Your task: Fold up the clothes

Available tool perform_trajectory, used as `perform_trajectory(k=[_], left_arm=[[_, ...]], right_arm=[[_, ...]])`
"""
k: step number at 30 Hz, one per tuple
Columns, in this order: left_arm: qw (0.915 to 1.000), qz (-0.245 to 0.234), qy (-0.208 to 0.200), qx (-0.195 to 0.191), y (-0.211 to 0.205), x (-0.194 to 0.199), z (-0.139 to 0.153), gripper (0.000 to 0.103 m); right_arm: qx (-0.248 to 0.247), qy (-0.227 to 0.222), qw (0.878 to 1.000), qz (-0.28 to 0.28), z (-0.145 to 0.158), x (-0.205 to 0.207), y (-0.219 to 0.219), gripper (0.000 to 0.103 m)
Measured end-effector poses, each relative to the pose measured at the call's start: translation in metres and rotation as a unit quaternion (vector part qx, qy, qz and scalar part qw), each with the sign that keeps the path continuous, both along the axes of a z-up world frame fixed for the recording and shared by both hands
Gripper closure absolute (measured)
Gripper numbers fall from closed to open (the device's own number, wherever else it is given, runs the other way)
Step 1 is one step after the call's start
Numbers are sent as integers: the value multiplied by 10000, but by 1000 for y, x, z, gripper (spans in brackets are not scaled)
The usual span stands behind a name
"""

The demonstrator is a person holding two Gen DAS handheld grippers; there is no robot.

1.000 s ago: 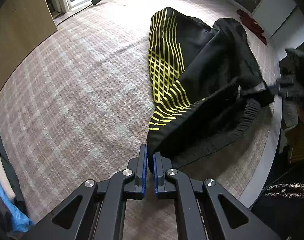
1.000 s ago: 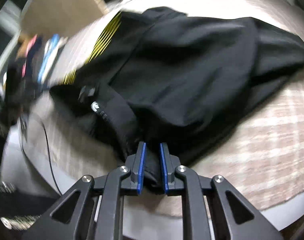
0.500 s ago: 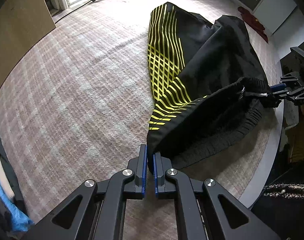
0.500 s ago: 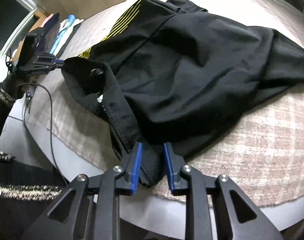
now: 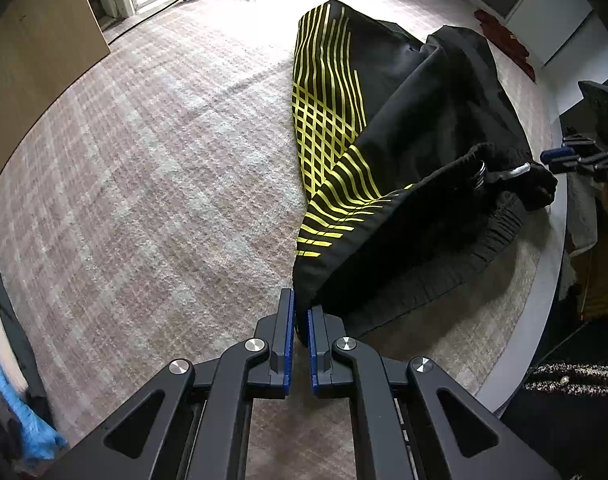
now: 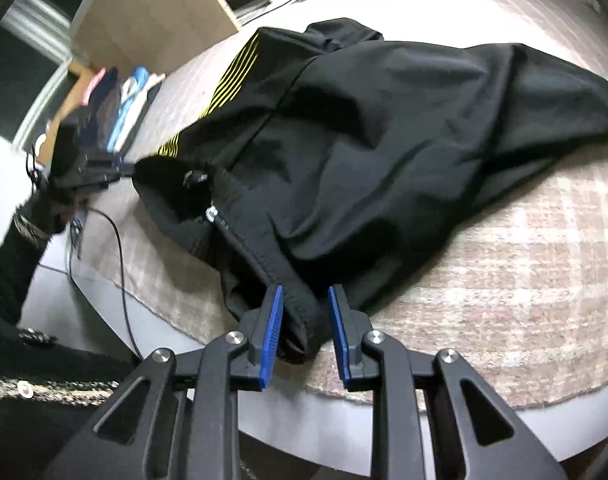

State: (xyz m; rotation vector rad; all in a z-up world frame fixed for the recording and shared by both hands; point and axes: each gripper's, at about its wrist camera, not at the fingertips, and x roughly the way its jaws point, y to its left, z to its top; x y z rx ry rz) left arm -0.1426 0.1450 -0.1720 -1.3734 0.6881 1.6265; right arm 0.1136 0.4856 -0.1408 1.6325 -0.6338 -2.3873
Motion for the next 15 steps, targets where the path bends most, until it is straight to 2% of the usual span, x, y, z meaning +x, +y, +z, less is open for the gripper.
perform_trajectory(k=[2,6,11,15], left_arm=[[10000,10,-4,-8,0,1,0,96],[10000,-8,-16,-20,1,5,0,96],[10000,-38,-7,-36,8,10,0,96],[10000,-73,-5,-44,11,16,1,96]], right_arm=[[-111,-17,9999,-119,0,1,4,79],[21,-43,10000,-80,0,0,0,79],[192,-304,9981,510,-18,-6,-37,79],[302,-308,9968,678,-22,-10,-50,79]])
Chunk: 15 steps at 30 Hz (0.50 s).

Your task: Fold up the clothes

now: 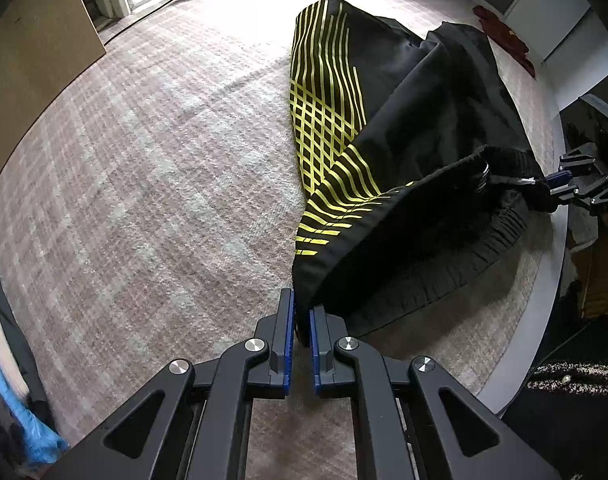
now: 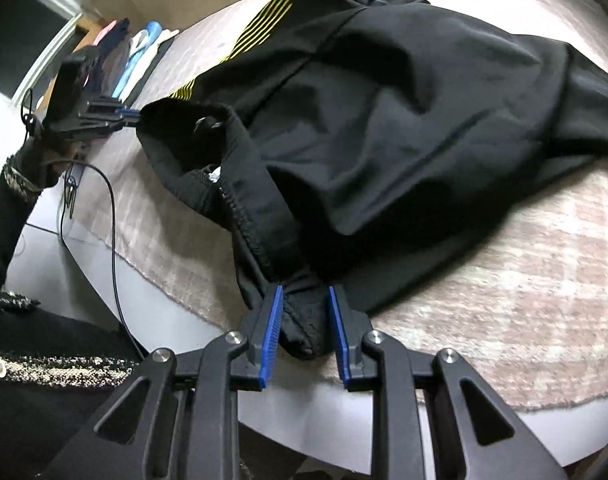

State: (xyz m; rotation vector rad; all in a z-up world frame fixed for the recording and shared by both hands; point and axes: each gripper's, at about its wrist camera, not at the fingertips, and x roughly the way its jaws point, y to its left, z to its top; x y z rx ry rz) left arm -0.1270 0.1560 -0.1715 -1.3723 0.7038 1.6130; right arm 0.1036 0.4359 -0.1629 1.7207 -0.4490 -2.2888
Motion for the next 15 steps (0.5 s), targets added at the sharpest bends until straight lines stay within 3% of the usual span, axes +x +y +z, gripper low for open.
perform_trajectory(k=[3,6,15], left_arm=[[10000,-26,-5,-6,2,6,0,96],[10000,-40,-12,-10,4,11,0,96],[10000,-41,-9,17,11,28,3,96]], right_arm=[[217,11,9997,74,1,-2,-3,79],[515,-27,9984,239,-1,-7,-10,70],[1045,-20,9923,658,0,-7,-36,70]])
